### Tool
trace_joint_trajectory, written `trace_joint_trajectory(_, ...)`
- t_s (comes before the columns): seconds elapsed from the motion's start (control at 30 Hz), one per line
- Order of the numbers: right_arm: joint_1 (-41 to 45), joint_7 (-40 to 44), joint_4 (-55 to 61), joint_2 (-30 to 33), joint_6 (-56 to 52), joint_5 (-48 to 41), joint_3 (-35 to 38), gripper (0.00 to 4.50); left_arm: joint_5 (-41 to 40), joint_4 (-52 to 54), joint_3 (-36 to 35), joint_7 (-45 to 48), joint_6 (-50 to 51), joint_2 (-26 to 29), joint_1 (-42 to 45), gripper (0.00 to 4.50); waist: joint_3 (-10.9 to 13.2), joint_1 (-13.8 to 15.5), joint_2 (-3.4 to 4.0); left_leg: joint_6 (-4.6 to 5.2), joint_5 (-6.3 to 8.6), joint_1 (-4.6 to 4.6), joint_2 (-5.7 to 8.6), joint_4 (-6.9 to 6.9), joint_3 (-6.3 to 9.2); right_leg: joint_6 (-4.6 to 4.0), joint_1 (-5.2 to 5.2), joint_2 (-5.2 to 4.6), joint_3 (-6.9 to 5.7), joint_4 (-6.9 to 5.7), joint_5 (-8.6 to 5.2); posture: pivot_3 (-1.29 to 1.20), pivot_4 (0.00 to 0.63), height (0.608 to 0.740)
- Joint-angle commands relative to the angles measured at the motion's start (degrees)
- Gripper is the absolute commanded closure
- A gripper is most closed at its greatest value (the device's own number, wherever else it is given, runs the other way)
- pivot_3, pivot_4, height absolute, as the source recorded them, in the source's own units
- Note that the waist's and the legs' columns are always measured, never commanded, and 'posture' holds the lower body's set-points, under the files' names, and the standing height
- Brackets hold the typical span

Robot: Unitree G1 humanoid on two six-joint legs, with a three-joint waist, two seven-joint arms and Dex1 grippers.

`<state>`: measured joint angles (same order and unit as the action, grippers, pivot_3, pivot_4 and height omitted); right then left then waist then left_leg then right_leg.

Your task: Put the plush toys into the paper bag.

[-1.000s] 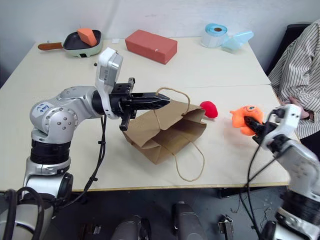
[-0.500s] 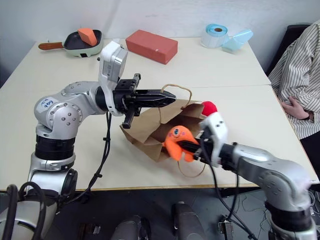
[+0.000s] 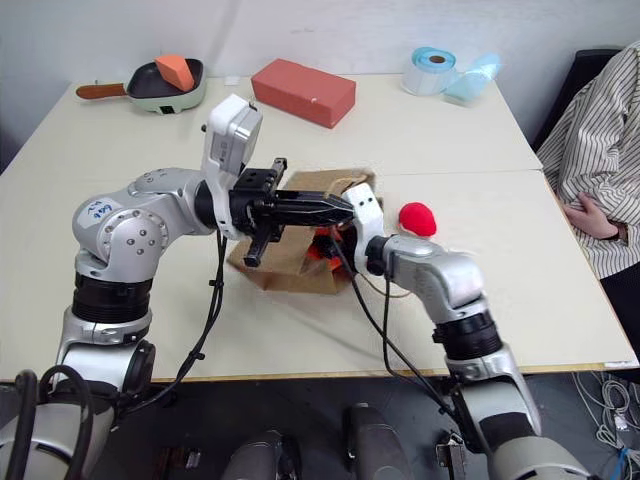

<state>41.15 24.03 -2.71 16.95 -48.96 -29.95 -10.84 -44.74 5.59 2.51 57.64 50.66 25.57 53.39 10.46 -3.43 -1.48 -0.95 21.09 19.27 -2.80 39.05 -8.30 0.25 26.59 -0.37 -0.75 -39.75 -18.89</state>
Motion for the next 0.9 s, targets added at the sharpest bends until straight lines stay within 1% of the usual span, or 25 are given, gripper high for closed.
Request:
trace_joint_trajectory(0.03, -1.78, 0.68, 5.14, -0.84, -0.17, -1.01, 2.86, 2.15, 0.13, 1.13, -1.95, -0.51, -1.08, 1.16, -0.16, 4.5, 0.0, 0.0, 0.0, 0.01, 0.0, 0.01, 0.0, -0.01, 0.0, 0.0, 0.0, -0.01, -0.01, 0.01, 0.0, 0.0, 0.15, 0.74)
trace_joint_trajectory(0.17, -8.79, 3.1, 22.21, 3.6, -7.44, -8.94, 7.21, 0.77, 0.84, 0.21, -2.61, -0.75, -1.59, 2.92, -0.83, 4.5, 0.0, 0.1, 0.0, 0.01, 0.01, 0.02, -0.01, -0.03, 0.03, 0.0, 0.02, -0.03, -0.06, 0.01, 0.0, 0.0, 0.15, 0.74)
trace_joint_trajectory(0.23, -12.11, 4.02, 29.64, 6.79, -11.26, -14.54, 11.43, 0.06, 1.14, -0.04, -2.73, -0.86, -1.82, 3.58, -1.22, 4.5, 0.0, 0.13, 0.0, 0.01, 0.01, 0.01, -0.01, -0.03, 0.04, 0.0, 0.01, -0.04, -0.07, 0.02, 0.0, 0.0, 0.15, 0.74)
trace_joint_trajectory(0.27, -13.17, 4.02, 32.04, 7.89, -12.86, -16.95, 13.33, 0.02, 1.21, 0.07, -2.83, -0.88, -1.81, 3.81, -1.41, 4.5, 0.0, 0.18, 0.0, 0.01, 0.01, 0.01, 0.0, -0.02, 0.04, 0.0, 0.0, -0.05, -0.08, 0.02, 0.0, 0.0, 0.15, 0.74)
trace_joint_trajectory(0.33, -16.11, 5.01, 36.16, 13.1, -15.98, -24.72, 22.35, 0.02, 0.97, 0.72, -3.22, -0.91, -1.4, 4.52, -2.07, 4.5, 0.0, 0.21, 0.0, 0.01, 0.01, -0.03, 0.0, -0.01, 0.04, 0.0, -0.04, -0.05, -0.08, 0.01, 0.0, 0.0, 0.15, 0.74)
trace_joint_trajectory(0.37, -17.05, 5.38, 36.94, 15.24, -16.82, -27.57, 25.7, 0.02, 0.78, 1.06, -3.39, -0.9, -1.2, 4.8, -2.32, 4.5, 0.0, 0.35, 0.0, 0.01, 0.01, -0.02, 0.02, -0.02, 0.05, 0.0, -0.04, -0.06, -0.08, 0.01, 0.0, 0.0, 0.15, 0.74)
trace_joint_trajectory(0.43, -18.4, 6.97, 36.02, 19.52, -17.02, -32.44, 32.19, 0.02, 0.39, 1.73, -3.63, -0.94, -0.84, 5.29, -2.77, 4.5, 0.0, 0.33, -0.01, 0.03, 0.02, -0.01, 0.02, -0.01, 0.06, 0.0, -0.07, -0.05, -0.1, 0.07, 0.0, 0.0, 0.15, 0.74)
trace_joint_trajectory(0.5, -18.32, 6.52, 32.79, 21.44, -16.1, -34.35, 35.86, 0.02, 0.1, 2.3, -3.75, -1.16, -0.56, 5.48, -3.01, 4.5, 0.0, 0.21, -0.01, 0.04, 0.03, -0.03, 0.03, -0.02, 0.05, 0.0, -0.09, -0.05, -0.09, 0.08, 0.0, 0.0, 0.15, 0.74)
trace_joint_trajectory(0.53, -17.07, 4.63, 29.22, 21.74, -14.64, -30.77, 35.16, 0.02, -0.03, 2.65, -3.82, -1.33, -0.35, 5.5, -3.05, 4.5, 0.0, 0.07, -0.02, 0.04, 0.02, -0.04, 0.02, -0.02, 0.05, 0.0, -0.1, -0.04, -0.08, 0.07, 0.0, 0.0, 0.15, 0.74)
trace_joint_trajectory(0.57, -15.83, 2.68, 25.56, 22.24, -12.04, -25.08, 32.54, 0.02, -0.15, 3.02, -3.87, -1.5, -0.14, 5.53, -3.06, 4.5, -0.01, -0.06, -0.02, 0.03, 0.02, -0.08, 0.01, -0.02, 0.04, 0.0, -0.12, -0.01, -0.07, 0.04, 0.0, 0.0, 0.15, 0.74)
trace_joint_trajectory(0.6, -14.16, 0.8, 21.03, 22.24, -8.5, -18.74, 28.85, 0.02, -0.23, 3.22, -3.91, -1.58, 0.0, 5.57, -3.0, 4.5, -0.01, -0.18, -0.02, 0.03, 0.02, -0.11, 0.02, -0.02, 0.04, 0.0, -0.12, 0.01, 0.0, 0.02, 0.0, 0.0, 0.15, 0.74)
trace_joint_trajectory(0.63, -13.01, -0.24, 17.9, 22.16, -5.91, -14.38, 26.25, 0.02, -0.29, 3.34, -3.93, -1.64, 0.1, 5.6, -2.95, 4.5, -0.01, -0.43, -0.03, 0.03, 0.02, -0.12, 0.05, -0.01, 0.03, 0.0, -0.11, 0.01, 0.04, -0.01, 0.0, 0.0, 0.15, 0.74)
trace_joint_trajectory(0.7, -9.65, -0.98, 8.64, 19.93, 1.41, -5.33, 19.17, 0.02, -0.39, 3.32, -4.01, -1.64, 0.22, 5.77, -2.69, 4.5, -0.01, -0.59, -0.02, 0.02, 0.01, -0.12, 0.08, 0.02, 0.02, -0.01, -0.1, 0.01, 0.08, -0.03, 0.01, 0.0, 0.15, 0.74)
trace_joint_trajectory(0.77, -5.79, -0.75, -1.11, 16.71, 7.7, 1.59, 13.66, 0.02, -0.51, 3.03, -4.18, -1.53, 0.27, 6.03, -2.4, 4.5, -0.01, -1.18, -0.02, 0.0, 0.0, -0.11, 0.04, 0.01, 0.02, -0.01, -0.08, 0.04, 0.08, -0.02, 0.01, 0.0, 0.15, 0.74)
trace_joint_trajectory(0.9, 0.55, -0.87, -18.16, 11.62, 17.56, 11.29, 8.42, 0.02, -0.26, 1.9, -4.62, -0.89, -0.01, 7.37, -2.29, 4.5, 0.02, -1.48, 0.02, -0.03, -0.02, -0.06, 0.03, -0.08, 0.0, -0.02, 0.04, 0.06, 0.07, -0.04, 0.01, 0.0, 0.15, 0.74)
